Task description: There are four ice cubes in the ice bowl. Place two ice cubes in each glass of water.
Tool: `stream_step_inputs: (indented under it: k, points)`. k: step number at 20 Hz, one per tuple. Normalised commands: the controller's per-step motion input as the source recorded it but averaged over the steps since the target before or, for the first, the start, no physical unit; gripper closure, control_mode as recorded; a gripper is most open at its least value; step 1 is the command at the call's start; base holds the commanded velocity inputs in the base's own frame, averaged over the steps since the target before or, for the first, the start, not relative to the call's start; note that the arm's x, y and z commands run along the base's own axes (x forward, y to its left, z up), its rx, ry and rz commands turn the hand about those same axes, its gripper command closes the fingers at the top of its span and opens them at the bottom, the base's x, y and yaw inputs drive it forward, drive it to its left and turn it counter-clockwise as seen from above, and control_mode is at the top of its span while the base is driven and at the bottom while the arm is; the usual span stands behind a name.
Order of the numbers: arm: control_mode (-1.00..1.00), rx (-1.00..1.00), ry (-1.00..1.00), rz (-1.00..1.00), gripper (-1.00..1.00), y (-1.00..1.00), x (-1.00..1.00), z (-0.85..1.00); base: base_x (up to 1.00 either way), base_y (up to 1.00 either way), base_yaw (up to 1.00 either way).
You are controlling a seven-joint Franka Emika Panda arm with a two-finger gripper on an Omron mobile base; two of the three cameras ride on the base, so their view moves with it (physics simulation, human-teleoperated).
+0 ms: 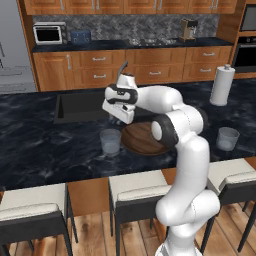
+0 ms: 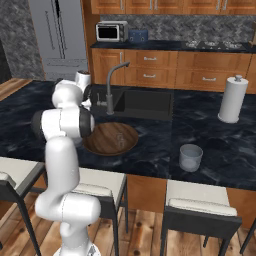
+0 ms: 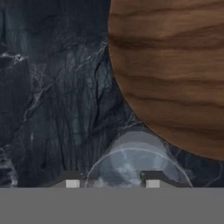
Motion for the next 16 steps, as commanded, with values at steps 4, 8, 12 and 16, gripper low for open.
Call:
stream_step_inputs:
  k: [4, 8, 12, 16]
  points:
    - [-1.0, 0.0, 0.0, 0.0, 1.0, 0.0, 0.45, -0.24, 0.0, 0.0, 0.0]
    - [-1.0, 0.0, 0.0, 0.0, 1.0, 0.08, 0.24, -0.27, 0.0, 0.0, 0.0]
    - [-1.0, 0.0, 0.0, 0.0, 1.0, 0.34, 0.05, -0.08, 0.0, 0.0, 0.0]
    - [-1.0, 0.01, 0.0, 0.0, 1.0, 0.34, 0.0, -0.15, 0.0, 0.0, 0.0]
